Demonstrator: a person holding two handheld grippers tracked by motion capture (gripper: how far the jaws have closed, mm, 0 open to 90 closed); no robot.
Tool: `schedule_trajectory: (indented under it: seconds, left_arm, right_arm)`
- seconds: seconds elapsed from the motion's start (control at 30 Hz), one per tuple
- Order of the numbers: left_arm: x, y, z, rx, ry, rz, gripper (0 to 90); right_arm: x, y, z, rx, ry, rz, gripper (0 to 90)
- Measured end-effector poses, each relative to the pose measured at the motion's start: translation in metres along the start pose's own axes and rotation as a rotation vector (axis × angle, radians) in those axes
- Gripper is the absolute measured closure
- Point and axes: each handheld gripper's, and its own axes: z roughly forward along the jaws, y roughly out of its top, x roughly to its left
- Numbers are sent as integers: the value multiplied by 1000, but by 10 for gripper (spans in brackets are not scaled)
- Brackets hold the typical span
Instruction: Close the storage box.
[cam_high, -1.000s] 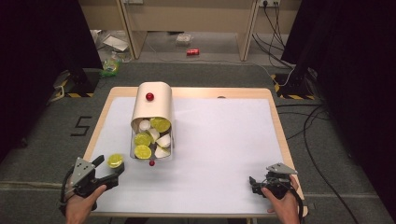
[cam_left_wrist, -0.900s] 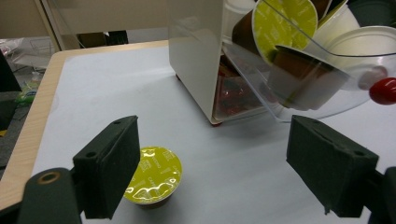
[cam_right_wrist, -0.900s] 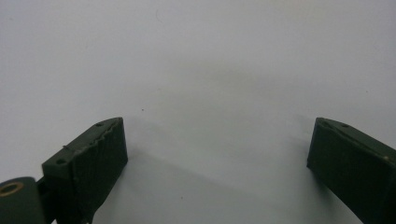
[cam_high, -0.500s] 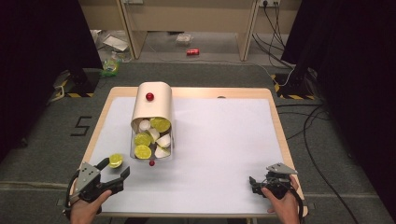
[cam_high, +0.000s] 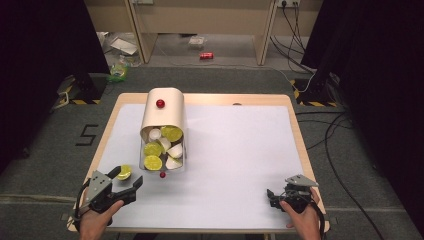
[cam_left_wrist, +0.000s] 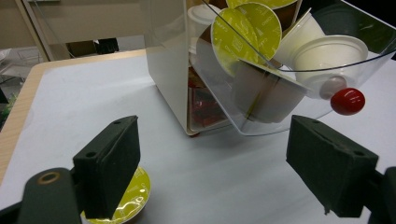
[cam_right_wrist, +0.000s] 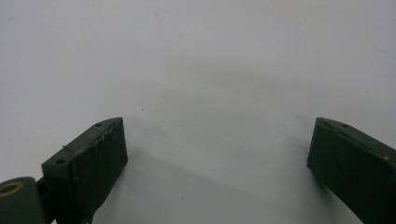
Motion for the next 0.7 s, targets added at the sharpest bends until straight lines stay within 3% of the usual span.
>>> schedule_trajectory:
  seconds: [0.7]
  left_arm:
    - [-4, 2, 16, 1, 10, 4, 149]
  right_arm:
    - [0, 0, 0, 0, 0, -1, 53]
